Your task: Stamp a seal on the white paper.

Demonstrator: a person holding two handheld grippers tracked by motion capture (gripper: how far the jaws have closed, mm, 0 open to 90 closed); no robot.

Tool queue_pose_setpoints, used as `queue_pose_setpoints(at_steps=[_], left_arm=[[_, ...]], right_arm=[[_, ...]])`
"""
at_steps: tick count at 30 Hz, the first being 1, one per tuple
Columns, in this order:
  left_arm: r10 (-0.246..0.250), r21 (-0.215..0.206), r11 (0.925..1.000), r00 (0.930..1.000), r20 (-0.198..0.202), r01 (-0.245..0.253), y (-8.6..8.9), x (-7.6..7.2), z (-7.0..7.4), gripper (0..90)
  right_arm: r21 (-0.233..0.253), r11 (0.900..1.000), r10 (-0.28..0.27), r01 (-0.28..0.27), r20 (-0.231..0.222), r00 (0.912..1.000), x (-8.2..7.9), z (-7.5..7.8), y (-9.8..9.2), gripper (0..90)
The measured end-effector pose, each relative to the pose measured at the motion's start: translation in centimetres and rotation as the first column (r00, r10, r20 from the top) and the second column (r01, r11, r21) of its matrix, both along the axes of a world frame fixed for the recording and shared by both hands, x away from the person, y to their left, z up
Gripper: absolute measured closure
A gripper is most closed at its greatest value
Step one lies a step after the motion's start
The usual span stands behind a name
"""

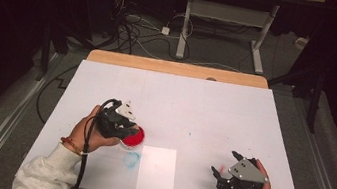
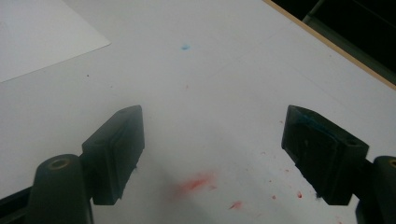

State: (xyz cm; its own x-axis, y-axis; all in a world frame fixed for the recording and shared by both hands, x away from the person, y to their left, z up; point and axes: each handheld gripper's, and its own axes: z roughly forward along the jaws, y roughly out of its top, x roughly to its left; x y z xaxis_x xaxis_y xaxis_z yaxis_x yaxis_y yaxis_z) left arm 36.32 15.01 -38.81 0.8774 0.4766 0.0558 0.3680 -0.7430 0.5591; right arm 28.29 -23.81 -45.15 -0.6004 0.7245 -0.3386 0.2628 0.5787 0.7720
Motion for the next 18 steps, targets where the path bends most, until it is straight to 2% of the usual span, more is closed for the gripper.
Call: queue_pose_setpoints(at_steps=[6,15,18], left_arm=[[-0.036,-0.012,0.9993,0.9991,0.022,0.036,-0.8,-0.8,0.3,73.3],[-0.101,-0.018,0.9947,0.9949,0.007,0.101,-2.5,-2.1,-0.4,73.3],[-0.115,0.005,0.9933,0.9933,0.010,0.115,-3.1,-2.5,-0.9,73.3]], right_arm=[[-0.006,1.000,0.000,0.000,0.001,1.0000,-0.2,-0.1,-0.2,21.7],[-0.006,1.000,0.004,-0.004,0.001,1.0000,-0.2,-0.1,0.1,21.5],[-0.008,1.000,0.012,-0.012,-0.002,0.9999,-0.2,-0.2,0.2,21.5]])
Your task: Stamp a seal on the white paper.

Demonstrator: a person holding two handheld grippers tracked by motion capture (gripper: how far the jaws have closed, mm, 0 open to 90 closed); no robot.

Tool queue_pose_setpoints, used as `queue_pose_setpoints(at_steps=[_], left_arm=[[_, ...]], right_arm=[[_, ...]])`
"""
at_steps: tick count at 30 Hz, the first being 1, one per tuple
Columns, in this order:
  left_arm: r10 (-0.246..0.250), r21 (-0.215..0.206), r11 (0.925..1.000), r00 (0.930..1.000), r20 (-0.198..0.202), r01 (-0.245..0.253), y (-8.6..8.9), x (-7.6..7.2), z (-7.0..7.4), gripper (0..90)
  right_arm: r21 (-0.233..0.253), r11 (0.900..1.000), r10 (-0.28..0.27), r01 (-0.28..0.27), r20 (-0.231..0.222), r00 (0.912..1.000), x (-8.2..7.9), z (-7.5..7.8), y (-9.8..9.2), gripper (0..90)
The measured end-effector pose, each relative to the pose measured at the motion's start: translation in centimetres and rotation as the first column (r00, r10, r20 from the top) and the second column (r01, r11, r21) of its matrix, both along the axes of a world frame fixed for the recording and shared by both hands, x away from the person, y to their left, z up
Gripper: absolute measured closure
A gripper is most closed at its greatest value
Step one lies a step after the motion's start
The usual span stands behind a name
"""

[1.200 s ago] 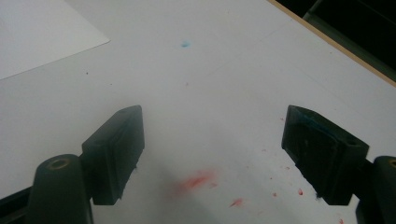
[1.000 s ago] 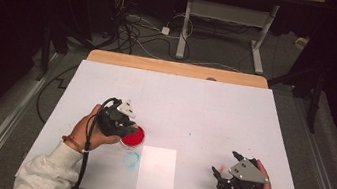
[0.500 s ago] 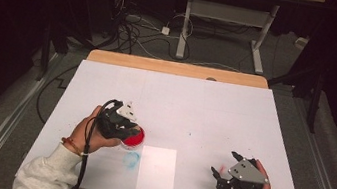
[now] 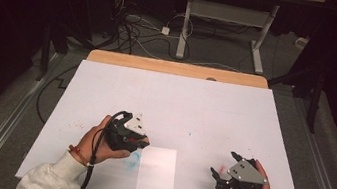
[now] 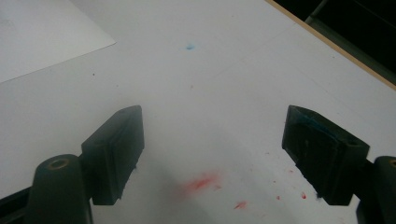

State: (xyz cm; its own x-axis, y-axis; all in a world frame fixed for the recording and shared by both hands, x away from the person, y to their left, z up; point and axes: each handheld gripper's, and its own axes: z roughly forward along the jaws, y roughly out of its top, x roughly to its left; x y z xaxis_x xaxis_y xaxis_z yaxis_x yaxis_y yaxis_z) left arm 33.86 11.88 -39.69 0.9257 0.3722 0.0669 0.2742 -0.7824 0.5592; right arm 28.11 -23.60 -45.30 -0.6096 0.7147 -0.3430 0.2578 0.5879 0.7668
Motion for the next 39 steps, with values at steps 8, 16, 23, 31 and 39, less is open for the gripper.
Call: queue_pose_setpoints(at_steps=[8,16,23,31,39], left_arm=[[-0.075,0.052,0.9957,0.9969,-0.023,0.077,-2.3,-0.9,-1.6,73.3],[-0.139,0.090,0.9856,0.9891,-0.047,0.143,-4.4,-1.7,-3.4,73.3],[-0.141,0.130,0.9806,0.9885,-0.055,0.147,-5.2,-1.7,-4.5,73.3],[-0.146,0.155,0.9756,0.9867,-0.071,0.156,-5.5,-1.6,-5.3,73.3],[-0.143,0.133,0.9784,0.9826,-0.119,0.158,-5.4,-0.9,-5.4,73.4]], right_arm=[[-0.004,1.000,0.002,-0.002,-0.003,1.0000,0.0,-0.1,0.0,21.5],[-0.009,1.000,0.006,-0.006,-0.007,1.0000,-0.1,-0.1,0.0,21.5],[-0.015,1.000,0.010,-0.010,-0.013,0.9999,-0.1,-0.2,0.0,21.6],[-0.016,1.000,0.010,-0.011,-0.016,0.9998,-0.2,-0.3,0.0,21.5],[-0.018,1.000,0.013,-0.014,-0.018,0.9997,-0.2,-0.3,0.1,21.5]])
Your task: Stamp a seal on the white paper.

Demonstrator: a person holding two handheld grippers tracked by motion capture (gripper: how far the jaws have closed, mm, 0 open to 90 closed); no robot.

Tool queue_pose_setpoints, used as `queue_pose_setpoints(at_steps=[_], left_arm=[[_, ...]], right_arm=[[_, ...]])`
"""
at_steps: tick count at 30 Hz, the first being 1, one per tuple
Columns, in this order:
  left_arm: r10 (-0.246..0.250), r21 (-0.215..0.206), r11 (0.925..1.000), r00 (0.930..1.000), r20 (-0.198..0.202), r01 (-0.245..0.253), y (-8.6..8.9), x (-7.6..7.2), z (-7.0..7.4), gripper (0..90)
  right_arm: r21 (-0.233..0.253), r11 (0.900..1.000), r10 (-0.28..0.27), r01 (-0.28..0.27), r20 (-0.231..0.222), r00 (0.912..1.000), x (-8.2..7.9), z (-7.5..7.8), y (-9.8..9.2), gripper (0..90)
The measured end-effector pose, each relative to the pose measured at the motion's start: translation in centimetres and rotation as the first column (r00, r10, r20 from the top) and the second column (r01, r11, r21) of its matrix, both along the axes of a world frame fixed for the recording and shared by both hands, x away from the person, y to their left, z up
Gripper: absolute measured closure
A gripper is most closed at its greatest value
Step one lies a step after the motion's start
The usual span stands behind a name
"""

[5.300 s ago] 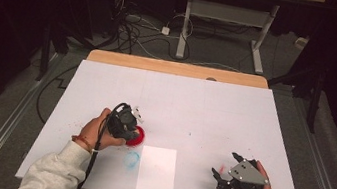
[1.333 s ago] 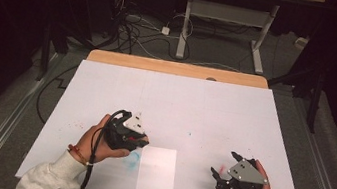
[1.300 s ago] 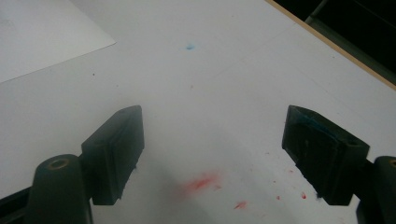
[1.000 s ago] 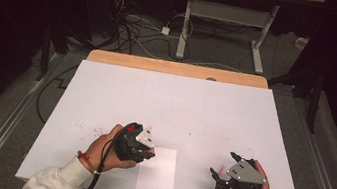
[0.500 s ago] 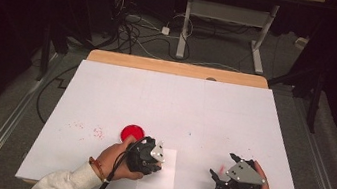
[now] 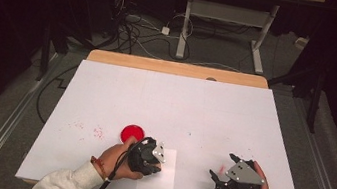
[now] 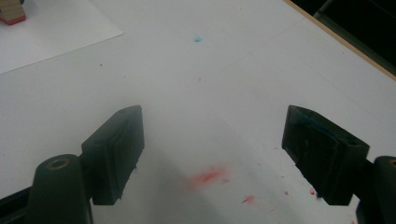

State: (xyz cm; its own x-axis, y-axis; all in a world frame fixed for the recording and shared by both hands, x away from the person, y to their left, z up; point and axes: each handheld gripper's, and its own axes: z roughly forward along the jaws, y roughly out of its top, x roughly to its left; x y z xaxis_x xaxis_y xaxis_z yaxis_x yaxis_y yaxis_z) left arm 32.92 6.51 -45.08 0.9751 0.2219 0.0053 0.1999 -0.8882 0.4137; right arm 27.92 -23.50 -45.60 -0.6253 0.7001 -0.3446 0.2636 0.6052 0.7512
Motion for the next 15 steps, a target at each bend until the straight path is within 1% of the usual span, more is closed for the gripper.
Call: queue_pose_setpoints(at_steps=[1,4,5,7,9,10,12,15], left_arm=[[-0.004,0.006,1.0000,1.0000,0.002,0.004,-0.05,0.04,0.03,73.5],[-0.010,0.041,0.9991,0.9997,0.022,0.009,-0.48,-0.18,0.18,73.5],[-0.012,0.052,0.9986,0.9997,0.023,0.011,-0.60,-0.16,0.22,73.5],[-0.010,0.059,0.9982,0.9999,0.014,0.009,-0.64,-0.11,0.26,73.5],[0.002,0.041,0.9992,1.0000,-0.006,-0.002,-0.51,0.08,0.17,73.6],[-0.002,0.040,0.9992,0.9999,-0.011,0.002,-0.42,0.20,0.16,73.6],[0.002,0.027,0.9996,0.9999,-0.016,-0.001,-0.32,0.24,0.08,73.6],[-0.005,0.013,0.9999,0.9999,-0.010,0.005,-0.16,0.21,-0.03,73.5]], right_arm=[[-0.002,1.000,0.002,-0.002,0.000,1.0000,-0.01,0.01,0.00,21.5],[-0.001,1.000,0.000,0.000,-0.001,1.0000,0.01,-0.01,0.02,21.5],[-0.001,1.000,0.001,-0.001,-0.001,1.0000,0.01,-0.01,0.04,21.5],[-0.001,1.000,0.005,-0.005,-0.002,1.0000,0.00,-0.01,0.07,21.5],[0.000,1.000,0.007,-0.007,-0.001,1.0000,-0.02,0.02,0.08,21.5],[0.000,1.000,0.006,-0.006,-0.001,1.0000,-0.02,0.02,0.09,21.5],[-0.001,1.000,0.005,-0.005,-0.001,1.0000,-0.03,0.02,0.10,21.5],[-0.001,1.000,0.004,-0.004,-0.001,1.0000,-0.03,0.01,0.10,21.5]])
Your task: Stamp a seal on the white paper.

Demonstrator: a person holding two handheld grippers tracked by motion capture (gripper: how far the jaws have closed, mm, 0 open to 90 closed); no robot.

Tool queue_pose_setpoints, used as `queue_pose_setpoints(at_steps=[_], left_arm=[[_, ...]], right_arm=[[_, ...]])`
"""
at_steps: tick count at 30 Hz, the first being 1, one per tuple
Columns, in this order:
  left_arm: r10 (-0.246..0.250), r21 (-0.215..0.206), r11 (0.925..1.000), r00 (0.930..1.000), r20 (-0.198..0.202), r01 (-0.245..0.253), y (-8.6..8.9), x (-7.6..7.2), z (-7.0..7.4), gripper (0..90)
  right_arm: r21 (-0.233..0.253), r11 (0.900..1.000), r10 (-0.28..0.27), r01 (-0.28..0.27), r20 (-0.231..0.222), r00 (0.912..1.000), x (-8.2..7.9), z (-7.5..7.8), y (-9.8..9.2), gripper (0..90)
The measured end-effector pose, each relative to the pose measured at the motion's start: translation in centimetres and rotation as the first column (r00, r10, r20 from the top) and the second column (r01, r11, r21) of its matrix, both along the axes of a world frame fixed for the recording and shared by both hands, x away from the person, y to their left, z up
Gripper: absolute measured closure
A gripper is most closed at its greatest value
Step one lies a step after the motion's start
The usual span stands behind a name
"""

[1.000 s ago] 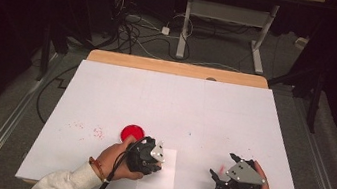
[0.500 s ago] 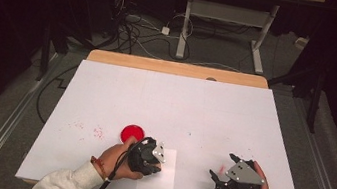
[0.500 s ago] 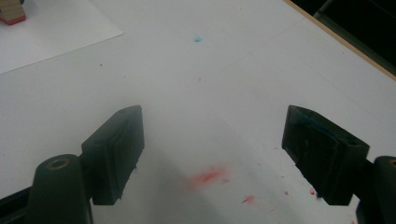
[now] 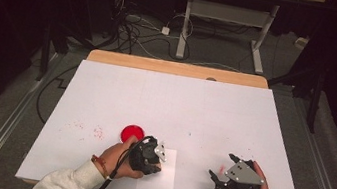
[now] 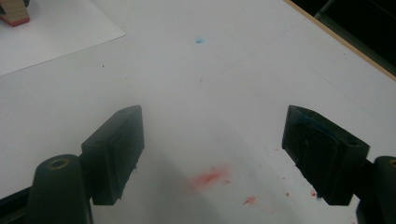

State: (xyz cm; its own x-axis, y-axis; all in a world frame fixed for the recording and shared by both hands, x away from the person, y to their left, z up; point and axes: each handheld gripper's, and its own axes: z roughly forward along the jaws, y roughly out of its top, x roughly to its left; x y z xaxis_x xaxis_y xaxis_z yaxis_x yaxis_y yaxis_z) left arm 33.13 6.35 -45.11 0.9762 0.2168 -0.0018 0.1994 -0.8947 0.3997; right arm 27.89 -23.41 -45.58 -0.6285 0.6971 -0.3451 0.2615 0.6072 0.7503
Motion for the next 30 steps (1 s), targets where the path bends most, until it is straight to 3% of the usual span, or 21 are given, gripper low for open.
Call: queue_pose_setpoints(at_steps=[30], left_arm=[[0.004,-0.029,0.9996,0.9999,-0.013,-0.004,0.35,0.16,-0.23,73.5]], right_arm=[[-0.007,1.000,0.005,-0.005,-0.002,1.0000,-0.02,0.00,0.07,21.5]])
